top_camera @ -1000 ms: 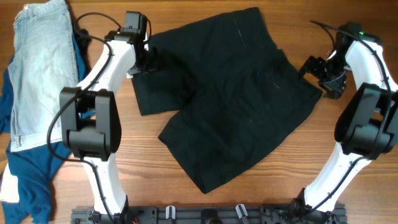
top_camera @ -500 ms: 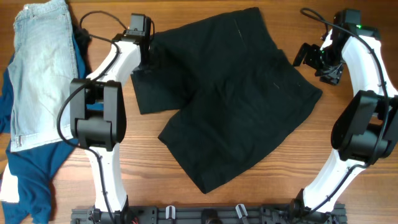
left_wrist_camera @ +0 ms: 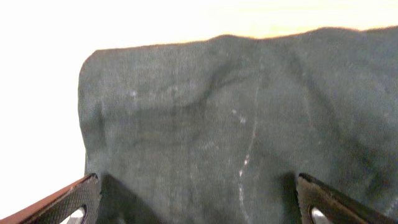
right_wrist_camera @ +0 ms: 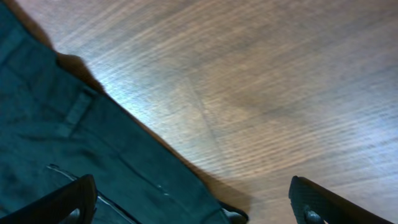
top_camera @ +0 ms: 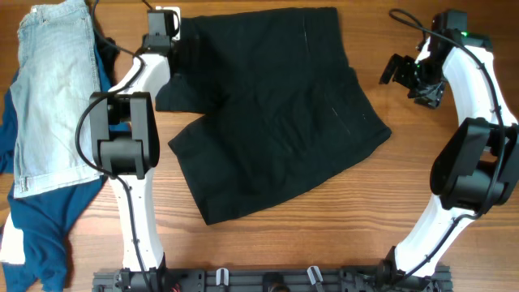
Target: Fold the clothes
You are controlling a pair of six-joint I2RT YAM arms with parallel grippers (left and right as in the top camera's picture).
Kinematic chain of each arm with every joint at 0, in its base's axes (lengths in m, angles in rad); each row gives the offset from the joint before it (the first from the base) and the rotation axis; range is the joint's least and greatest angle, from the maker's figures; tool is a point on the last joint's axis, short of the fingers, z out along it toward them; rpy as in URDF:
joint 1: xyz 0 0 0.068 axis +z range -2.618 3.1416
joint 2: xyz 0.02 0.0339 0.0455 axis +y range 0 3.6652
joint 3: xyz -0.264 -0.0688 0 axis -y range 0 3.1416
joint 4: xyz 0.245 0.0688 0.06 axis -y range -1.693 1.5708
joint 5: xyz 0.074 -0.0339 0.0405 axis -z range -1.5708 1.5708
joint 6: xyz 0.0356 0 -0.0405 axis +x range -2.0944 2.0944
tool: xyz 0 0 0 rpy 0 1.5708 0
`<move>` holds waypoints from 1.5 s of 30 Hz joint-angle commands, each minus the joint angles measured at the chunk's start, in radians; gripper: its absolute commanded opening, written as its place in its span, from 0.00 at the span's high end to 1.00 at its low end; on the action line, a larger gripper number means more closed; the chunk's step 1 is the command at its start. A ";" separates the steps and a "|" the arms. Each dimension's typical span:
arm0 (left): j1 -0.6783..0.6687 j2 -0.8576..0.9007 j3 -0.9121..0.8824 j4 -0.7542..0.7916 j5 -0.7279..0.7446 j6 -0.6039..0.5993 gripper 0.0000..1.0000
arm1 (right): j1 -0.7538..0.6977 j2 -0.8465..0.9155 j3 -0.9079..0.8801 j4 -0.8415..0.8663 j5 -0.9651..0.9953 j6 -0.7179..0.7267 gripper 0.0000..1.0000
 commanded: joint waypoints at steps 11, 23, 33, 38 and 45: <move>-0.181 -0.376 0.208 -0.983 -0.034 -0.218 0.00 | 0.014 -0.331 0.063 -0.097 -0.085 0.001 0.00; -0.288 -0.556 -0.278 -1.139 0.101 -0.447 0.00 | 0.014 -0.386 0.056 -0.286 -0.142 -0.104 0.00; -0.417 -1.040 -0.995 -0.588 0.146 -1.123 0.42 | 0.014 -0.386 0.056 -0.294 -0.140 -0.092 0.00; -0.418 -1.038 -1.077 -0.597 0.134 -1.412 0.49 | 0.014 -0.386 0.055 -0.293 -0.140 -0.092 0.00; -0.418 -1.038 -1.077 -0.597 0.245 -1.456 0.01 | 0.014 -0.386 0.053 -0.290 -0.139 -0.097 0.00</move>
